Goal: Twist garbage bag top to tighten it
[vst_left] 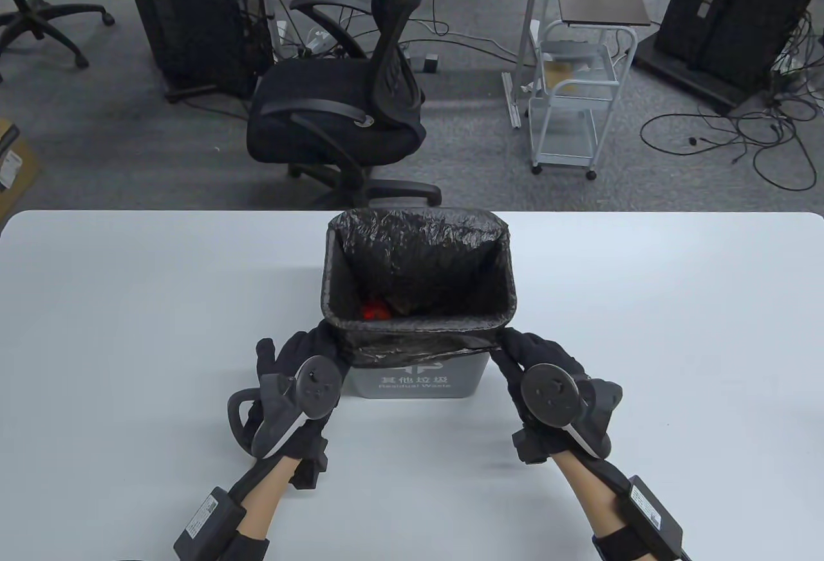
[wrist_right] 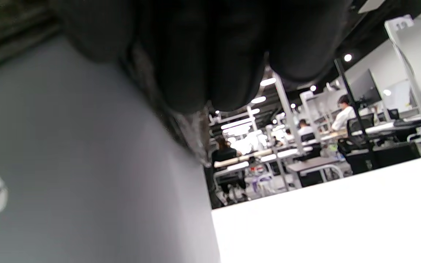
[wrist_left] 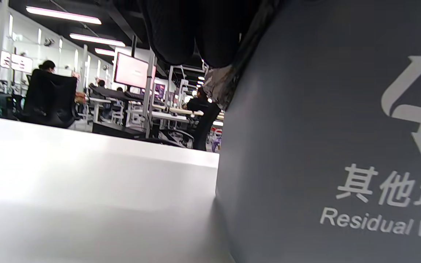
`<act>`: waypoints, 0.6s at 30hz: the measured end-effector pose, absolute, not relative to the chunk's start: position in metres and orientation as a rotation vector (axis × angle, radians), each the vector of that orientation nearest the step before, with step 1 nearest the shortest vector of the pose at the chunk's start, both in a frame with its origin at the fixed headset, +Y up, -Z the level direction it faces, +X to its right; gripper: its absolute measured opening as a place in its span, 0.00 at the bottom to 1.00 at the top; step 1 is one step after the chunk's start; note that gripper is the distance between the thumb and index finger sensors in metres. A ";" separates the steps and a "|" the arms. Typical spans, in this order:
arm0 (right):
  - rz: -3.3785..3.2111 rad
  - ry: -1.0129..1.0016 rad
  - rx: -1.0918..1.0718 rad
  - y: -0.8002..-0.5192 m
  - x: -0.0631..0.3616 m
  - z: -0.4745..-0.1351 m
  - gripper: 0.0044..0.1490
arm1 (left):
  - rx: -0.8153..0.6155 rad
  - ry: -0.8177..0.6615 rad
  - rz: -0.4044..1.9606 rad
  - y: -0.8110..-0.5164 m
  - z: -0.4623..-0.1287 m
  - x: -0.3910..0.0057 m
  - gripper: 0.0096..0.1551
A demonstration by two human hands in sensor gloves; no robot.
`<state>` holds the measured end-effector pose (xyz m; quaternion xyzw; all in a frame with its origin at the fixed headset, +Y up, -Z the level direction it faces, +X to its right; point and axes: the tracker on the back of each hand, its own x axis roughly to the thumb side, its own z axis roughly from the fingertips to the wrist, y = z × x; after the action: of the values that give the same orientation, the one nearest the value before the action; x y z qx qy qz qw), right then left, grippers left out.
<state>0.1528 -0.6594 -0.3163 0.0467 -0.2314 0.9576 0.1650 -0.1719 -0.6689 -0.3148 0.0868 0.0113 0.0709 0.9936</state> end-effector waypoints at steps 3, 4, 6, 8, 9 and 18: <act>2.728 -0.695 0.142 -0.659 0.152 -0.315 0.24 | 0.225 0.056 0.157 -0.667 -0.311 -0.172 0.31; 2.721 -0.696 0.149 -0.658 0.153 -0.313 0.24 | 0.236 0.060 0.165 -0.665 -0.310 -0.172 0.29; 2.699 -0.712 0.171 -0.655 0.154 -0.311 0.24 | 0.251 0.066 0.163 -0.662 -0.309 -0.172 0.27; 2.694 -0.706 0.216 -0.650 0.156 -0.309 0.23 | 0.256 0.057 0.157 -0.659 -0.308 -0.174 0.26; 2.677 -0.720 0.219 -0.648 0.157 -0.308 0.23 | 0.263 0.054 0.162 -0.657 -0.307 -0.175 0.26; 2.706 -0.831 0.284 -0.607 0.157 -0.289 0.23 | 0.389 0.059 0.107 -0.630 -0.290 -0.170 0.23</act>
<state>0.1570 -0.6066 -0.2887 0.0988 -0.2888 0.9407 0.1480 -0.1704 -0.6297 -0.2904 0.1934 0.0295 0.0533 0.9792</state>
